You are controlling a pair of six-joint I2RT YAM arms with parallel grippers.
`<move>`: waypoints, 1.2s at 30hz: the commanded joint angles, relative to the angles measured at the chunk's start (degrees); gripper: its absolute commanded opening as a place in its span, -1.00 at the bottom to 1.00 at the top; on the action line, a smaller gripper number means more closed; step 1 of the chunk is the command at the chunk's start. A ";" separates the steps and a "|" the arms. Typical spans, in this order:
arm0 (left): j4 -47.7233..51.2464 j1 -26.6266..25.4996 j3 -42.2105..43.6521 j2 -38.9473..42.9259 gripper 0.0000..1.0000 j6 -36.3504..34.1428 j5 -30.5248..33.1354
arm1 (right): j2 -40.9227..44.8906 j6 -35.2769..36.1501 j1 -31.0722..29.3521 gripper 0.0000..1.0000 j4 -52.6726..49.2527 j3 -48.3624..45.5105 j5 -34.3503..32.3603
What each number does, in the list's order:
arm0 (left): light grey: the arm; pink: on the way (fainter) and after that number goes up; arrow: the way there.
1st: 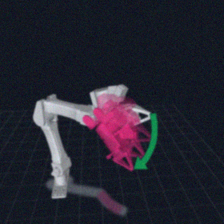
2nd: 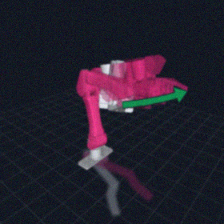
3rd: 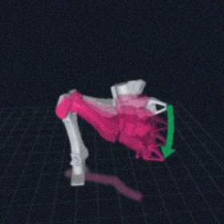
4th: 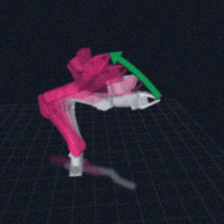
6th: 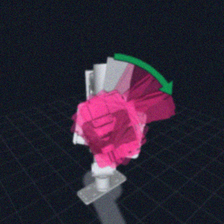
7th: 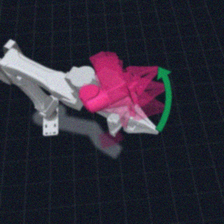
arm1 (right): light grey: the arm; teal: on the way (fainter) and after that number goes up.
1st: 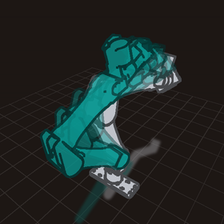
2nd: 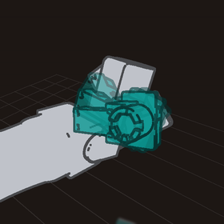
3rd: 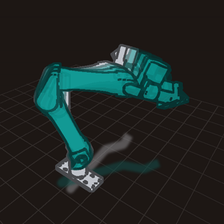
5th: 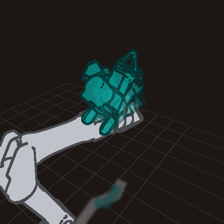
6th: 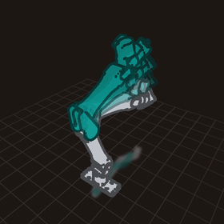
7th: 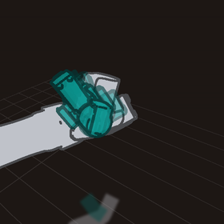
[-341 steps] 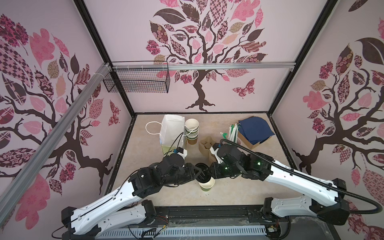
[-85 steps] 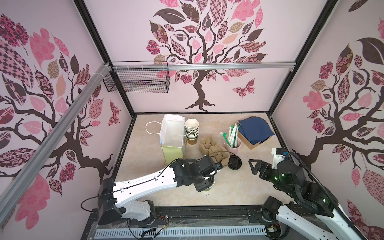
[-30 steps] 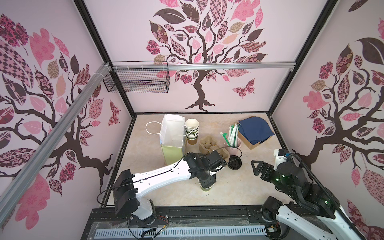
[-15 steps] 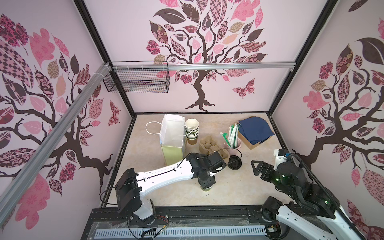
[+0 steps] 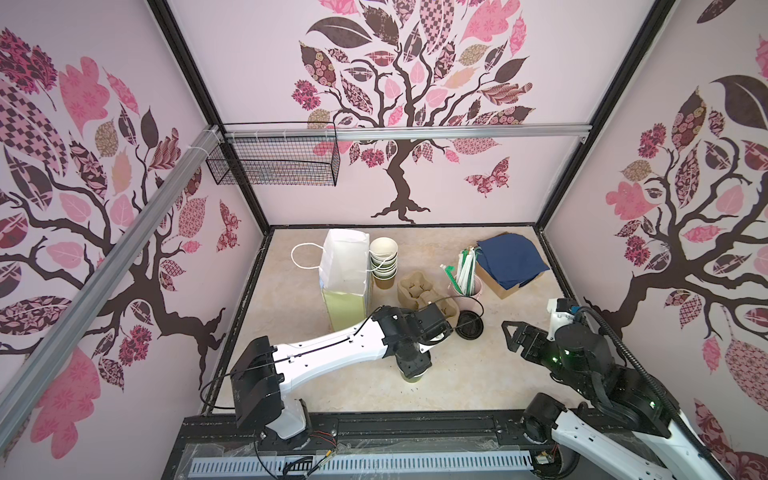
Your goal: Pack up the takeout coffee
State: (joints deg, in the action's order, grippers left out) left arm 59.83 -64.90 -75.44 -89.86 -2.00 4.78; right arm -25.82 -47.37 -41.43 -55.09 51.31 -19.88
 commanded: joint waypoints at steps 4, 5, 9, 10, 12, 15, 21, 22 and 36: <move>-0.95 0.04 2.29 -0.62 0.24 0.59 -0.84 | -0.04 0.44 0.03 0.80 -0.63 1.50 -0.16; -1.08 -0.01 2.47 -0.65 0.24 0.68 -0.89 | -0.02 0.50 0.02 0.80 -0.55 1.43 -0.18; -2.04 0.00 3.08 -0.62 0.26 1.16 -1.33 | -0.02 0.53 0.01 0.80 -0.54 1.37 -0.08; -2.15 0.04 3.19 -0.58 0.26 1.24 -1.42 | -0.02 0.53 0.03 0.80 -0.57 1.34 -0.07; -2.41 0.04 3.11 -0.36 0.26 1.39 -1.41 | -0.02 0.62 -0.01 0.80 -0.54 1.35 -0.07; -2.20 0.04 2.61 0.06 0.26 1.65 -1.13 | 0.00 0.62 -0.01 0.80 -0.54 1.35 -0.12; -0.91 0.04 1.45 0.39 0.26 1.57 -0.71 | 0.07 0.73 -0.01 0.80 -0.30 1.17 -0.04; -0.86 0.04 1.44 0.46 0.26 1.63 -0.67 | 0.07 0.75 0.03 0.80 -0.37 1.22 -0.02; -0.62 0.04 1.44 1.60 0.27 1.98 0.36 | 0.25 0.79 0.03 0.80 -0.37 1.12 0.01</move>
State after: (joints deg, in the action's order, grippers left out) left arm 58.57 -64.88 -74.39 -89.67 -0.25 4.84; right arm -25.82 -47.31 -41.43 -55.07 51.31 -19.70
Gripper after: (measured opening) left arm 0.666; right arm 0.900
